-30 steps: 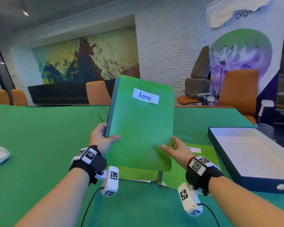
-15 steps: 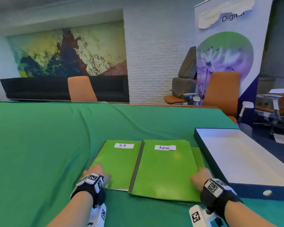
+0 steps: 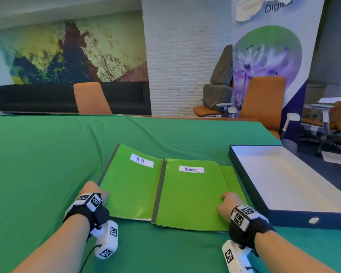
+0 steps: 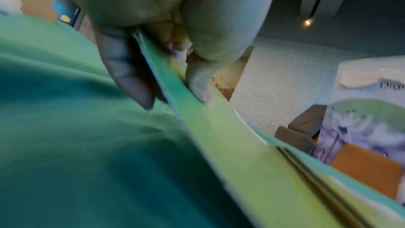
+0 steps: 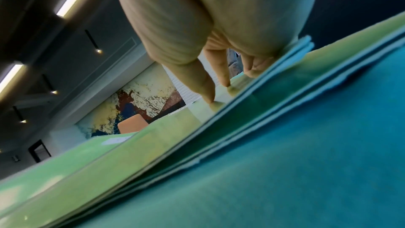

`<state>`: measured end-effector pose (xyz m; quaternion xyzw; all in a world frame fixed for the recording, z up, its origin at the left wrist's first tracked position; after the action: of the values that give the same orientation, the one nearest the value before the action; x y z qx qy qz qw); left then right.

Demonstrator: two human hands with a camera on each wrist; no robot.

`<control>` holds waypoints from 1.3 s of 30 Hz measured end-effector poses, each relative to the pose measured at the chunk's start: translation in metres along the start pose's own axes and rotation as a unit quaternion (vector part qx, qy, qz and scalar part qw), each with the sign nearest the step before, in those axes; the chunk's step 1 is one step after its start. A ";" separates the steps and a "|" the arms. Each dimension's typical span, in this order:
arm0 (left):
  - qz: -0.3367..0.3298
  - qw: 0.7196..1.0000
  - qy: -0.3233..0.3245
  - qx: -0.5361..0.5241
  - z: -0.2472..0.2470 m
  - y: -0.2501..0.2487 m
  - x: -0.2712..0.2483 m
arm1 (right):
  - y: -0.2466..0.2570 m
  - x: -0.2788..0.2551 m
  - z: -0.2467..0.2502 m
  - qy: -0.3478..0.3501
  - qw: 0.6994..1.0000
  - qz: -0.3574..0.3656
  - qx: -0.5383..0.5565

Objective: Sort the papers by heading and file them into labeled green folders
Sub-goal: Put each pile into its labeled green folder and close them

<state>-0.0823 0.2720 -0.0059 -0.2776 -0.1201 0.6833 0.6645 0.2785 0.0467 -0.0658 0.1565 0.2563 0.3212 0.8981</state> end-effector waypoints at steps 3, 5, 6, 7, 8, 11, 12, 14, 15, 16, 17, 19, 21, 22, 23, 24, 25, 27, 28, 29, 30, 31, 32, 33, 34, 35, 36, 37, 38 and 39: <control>-0.045 0.994 -0.062 -0.076 0.027 -0.005 -0.011 | 0.001 -0.009 0.002 0.006 0.998 -0.011 -0.054; -0.084 0.984 -0.109 -0.117 0.047 -0.013 -0.023 | 0.002 -0.015 0.002 0.022 0.996 -0.008 -0.082; -0.100 0.977 -0.126 -0.139 0.054 -0.017 -0.030 | 0.003 -0.020 0.002 0.033 0.996 0.002 -0.080; -0.115 0.970 -0.142 -0.159 0.061 -0.021 -0.038 | 0.003 -0.024 0.002 0.044 0.996 0.012 -0.071; -0.127 0.964 -0.153 -0.178 0.065 -0.025 -0.044 | 0.003 -0.026 0.003 0.051 0.997 0.023 -0.058; -0.152 0.952 -0.154 -0.215 0.065 -0.039 -0.062 | -0.001 -0.033 0.009 0.040 0.999 0.031 0.006; -0.154 0.951 -0.142 -0.228 0.060 -0.043 -0.065 | -0.004 -0.033 0.012 0.029 0.999 0.027 0.026; -0.150 0.948 -0.106 -0.261 0.041 -0.053 -0.070 | -0.011 -0.035 0.017 0.016 0.998 0.015 0.060; -0.147 0.946 -0.084 -0.275 0.026 -0.057 -0.072 | -0.014 -0.036 0.019 0.015 0.997 0.006 0.070; -0.141 0.948 -0.061 -0.280 0.010 -0.061 -0.073 | -0.017 -0.037 0.021 0.014 0.997 -0.004 0.079; -0.135 0.951 -0.037 -0.277 -0.008 -0.065 -0.075 | -0.020 -0.036 0.022 0.013 0.996 -0.011 0.092; -0.127 0.956 0.010 -0.262 -0.043 -0.073 -0.076 | -0.024 -0.032 0.023 0.012 0.993 -0.016 0.117; -0.116 0.962 0.064 -0.237 -0.077 -0.082 -0.073 | -0.027 -0.025 0.022 0.008 0.991 -0.022 0.135; -0.107 0.965 0.097 -0.217 -0.092 -0.086 -0.072 | -0.029 -0.022 0.021 0.007 0.990 -0.025 0.136; -0.102 0.969 0.120 -0.191 -0.105 -0.090 -0.072 | -0.031 -0.019 0.021 0.003 0.991 -0.028 0.130; -0.098 0.975 0.129 -0.149 -0.114 -0.093 -0.072 | -0.033 -0.017 0.021 0.002 0.993 -0.033 0.116; -0.101 0.981 0.137 -0.092 -0.120 -0.098 -0.074 | -0.033 -0.016 0.021 0.001 0.994 -0.034 0.102; -0.106 0.984 0.143 0.024 -0.128 -0.105 -0.077 | -0.035 -0.013 0.019 0.001 0.997 -0.031 0.074; -0.106 0.982 0.146 0.050 -0.131 -0.108 -0.077 | -0.035 -0.014 0.018 0.004 0.998 -0.030 0.055; -0.107 0.982 0.149 0.051 -0.134 -0.110 -0.077 | -0.034 -0.015 0.018 0.005 0.999 -0.024 0.036; -0.097 0.982 0.160 0.032 -0.138 -0.111 -0.075 | -0.033 -0.016 0.018 0.004 1.000 -0.020 0.020; -0.090 0.982 0.168 0.005 -0.140 -0.112 -0.074 | -0.032 -0.017 0.018 0.003 1.000 -0.016 0.011; -0.076 0.980 0.181 -0.019 -0.142 -0.113 -0.075 | -0.033 -0.017 0.018 0.006 1.000 -0.014 0.009; -0.065 0.979 0.191 -0.035 -0.145 -0.114 -0.074 | -0.033 -0.017 0.018 0.008 1.000 -0.012 0.013; -0.057 0.977 0.203 -0.042 -0.147 -0.116 -0.076 | -0.034 -0.017 0.017 0.014 1.000 -0.014 0.024; -0.055 0.976 0.208 -0.039 -0.149 -0.118 -0.077 | -0.035 -0.017 0.018 0.018 0.999 -0.014 0.036; -0.053 0.975 0.212 -0.033 -0.150 -0.120 -0.078 | -0.036 -0.018 0.019 0.023 0.999 -0.015 0.047; -0.053 0.975 0.216 -0.024 -0.151 -0.122 -0.079 | -0.037 -0.019 0.020 0.026 0.998 -0.014 0.055; -0.053 0.974 0.220 -0.018 -0.151 -0.123 -0.080 | -0.038 -0.020 0.020 0.032 0.998 -0.014 0.061; -0.053 0.974 0.220 -0.014 -0.151 -0.124 -0.081 | -0.038 -0.021 0.021 0.036 0.997 -0.013 0.065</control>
<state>0.1005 0.1730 -0.0447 -0.4237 0.0045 0.5673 0.7062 0.2953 0.0021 -0.0583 0.1993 0.3108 0.2977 0.8804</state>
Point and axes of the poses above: each hand's wrist, its own x-axis towards the middle knuckle, its own z-axis out of the back of the hand, y = z × x, the point moved 6 cm from there along x, towards the middle knuckle, and after that the axes turned 8 degrees about y, right-handed, at the moved point
